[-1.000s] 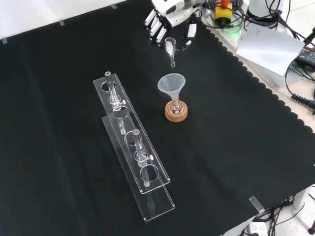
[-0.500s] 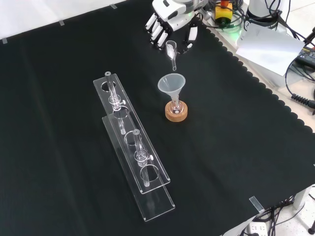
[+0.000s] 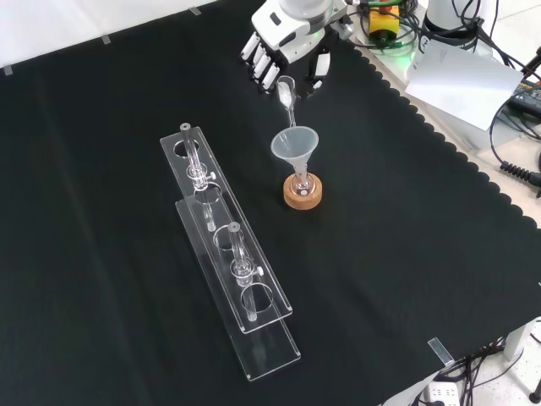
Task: Pour all the NaCl from the weighing funnel into the round-bottom flask.
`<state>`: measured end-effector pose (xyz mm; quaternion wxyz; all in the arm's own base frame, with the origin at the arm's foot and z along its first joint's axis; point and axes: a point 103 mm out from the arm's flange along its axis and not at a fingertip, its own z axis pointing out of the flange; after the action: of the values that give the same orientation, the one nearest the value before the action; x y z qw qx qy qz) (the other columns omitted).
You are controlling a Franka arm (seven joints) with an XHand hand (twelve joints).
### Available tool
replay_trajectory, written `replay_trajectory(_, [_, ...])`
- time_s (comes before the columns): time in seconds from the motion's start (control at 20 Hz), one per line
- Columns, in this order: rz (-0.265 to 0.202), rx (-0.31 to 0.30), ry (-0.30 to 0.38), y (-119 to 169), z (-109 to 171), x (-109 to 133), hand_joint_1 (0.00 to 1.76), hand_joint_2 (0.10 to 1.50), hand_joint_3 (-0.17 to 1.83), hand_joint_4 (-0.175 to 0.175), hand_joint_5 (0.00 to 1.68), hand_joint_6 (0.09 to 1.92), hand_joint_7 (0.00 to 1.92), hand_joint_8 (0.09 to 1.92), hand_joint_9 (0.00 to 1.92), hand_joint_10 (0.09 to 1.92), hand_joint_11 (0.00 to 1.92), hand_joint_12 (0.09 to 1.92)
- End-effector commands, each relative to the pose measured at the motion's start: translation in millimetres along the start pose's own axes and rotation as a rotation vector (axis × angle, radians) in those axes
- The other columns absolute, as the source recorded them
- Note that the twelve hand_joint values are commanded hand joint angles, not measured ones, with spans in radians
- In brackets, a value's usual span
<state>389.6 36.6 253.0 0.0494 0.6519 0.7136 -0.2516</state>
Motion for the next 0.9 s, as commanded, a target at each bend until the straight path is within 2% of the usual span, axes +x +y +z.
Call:
replay_trajectory(0.05, [-0.007, 0.029, -0.031, 8.9, 1.5, 1.7, 1.11, 0.59, 0.89, 0.175, 1.17, 0.98, 0.91, 0.65, 1.08, 0.44, 0.72, 1.15])
replay_trajectory(0.35, [-0.007, 0.041, -0.045, 11.5, 1.2, 0.1, 1.11, 0.59, 0.89, 0.175, 1.17, 0.97, 0.97, 0.65, 1.13, 0.43, 0.76, 1.12])
replay_trajectory(0.9, [-0.039, 0.054, -0.096, 14.4, 1.5, 2.1, 1.11, 0.58, 0.89, 0.175, 1.17, 0.96, 1.00, 0.64, 1.16, 0.40, 0.79, 1.10])
